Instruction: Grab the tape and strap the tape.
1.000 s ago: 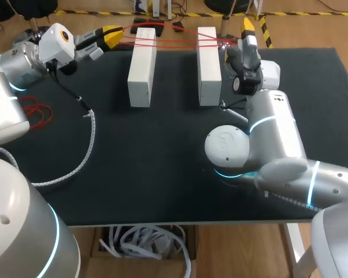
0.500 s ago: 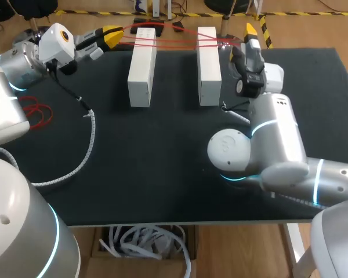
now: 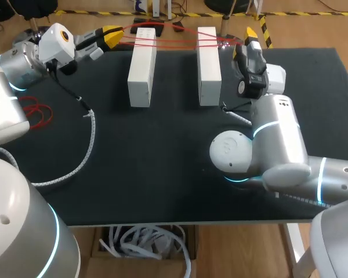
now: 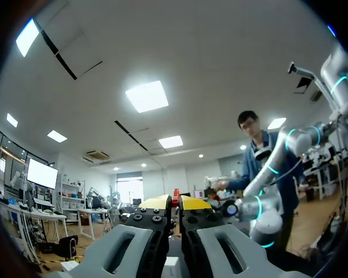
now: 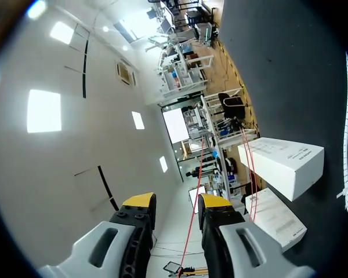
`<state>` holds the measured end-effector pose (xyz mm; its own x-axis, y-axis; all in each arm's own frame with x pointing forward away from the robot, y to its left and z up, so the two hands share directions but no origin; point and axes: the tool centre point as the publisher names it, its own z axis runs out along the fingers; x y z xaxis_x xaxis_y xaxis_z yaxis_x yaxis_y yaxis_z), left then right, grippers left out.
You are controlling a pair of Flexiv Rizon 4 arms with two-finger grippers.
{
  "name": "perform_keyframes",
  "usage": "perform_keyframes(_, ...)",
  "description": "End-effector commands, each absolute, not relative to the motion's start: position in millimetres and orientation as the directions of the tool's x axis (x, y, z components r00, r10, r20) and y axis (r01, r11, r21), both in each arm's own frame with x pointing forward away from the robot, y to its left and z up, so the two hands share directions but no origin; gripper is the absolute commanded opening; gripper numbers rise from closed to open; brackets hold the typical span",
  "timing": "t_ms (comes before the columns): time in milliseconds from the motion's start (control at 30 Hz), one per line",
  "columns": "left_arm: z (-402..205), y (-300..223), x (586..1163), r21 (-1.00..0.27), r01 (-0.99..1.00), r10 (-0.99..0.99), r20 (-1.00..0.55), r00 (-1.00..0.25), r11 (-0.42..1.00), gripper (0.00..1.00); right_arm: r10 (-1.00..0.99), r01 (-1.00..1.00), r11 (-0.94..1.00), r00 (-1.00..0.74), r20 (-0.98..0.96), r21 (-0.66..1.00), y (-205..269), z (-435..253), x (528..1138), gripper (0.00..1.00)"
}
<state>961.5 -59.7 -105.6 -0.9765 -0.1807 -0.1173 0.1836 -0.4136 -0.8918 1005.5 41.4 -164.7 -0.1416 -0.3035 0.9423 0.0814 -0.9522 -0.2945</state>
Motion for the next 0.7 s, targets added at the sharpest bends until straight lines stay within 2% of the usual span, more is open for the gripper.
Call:
perform_keyframes(33,-106.4,-59.7,961.3,-0.891,0.185,-0.182,-0.118,-0.976,-0.415,0.0,-0.303,0.079,-0.952,-0.139,0.943,-0.295,41.8,-163.0,1005.5,0.27)
perform_keyframes(267,-106.4,-59.7,961.3,-0.891,0.185,-0.182,-0.118,-0.976,-0.415,0.0,-0.302,0.084,-0.952,-0.136,0.944,-0.293,44.6,-163.3,1007.4,0.27)
perform_keyframes(633,-106.4,-59.7,961.3,-0.891,0.185,-0.182,-0.118,-0.976,-0.415,0.0,-0.307,0.092,-0.95,-0.131,0.943,-0.297,51.0,-164.2,1007.8,0.22)
perform_keyframes(700,-106.4,-59.7,961.3,-0.891,0.185,-0.182,-0.118,-0.976,-0.415,0.0,-0.306,0.091,-0.951,-0.13,0.943,-0.296,51.2,-164.2,1007.8,0.16)
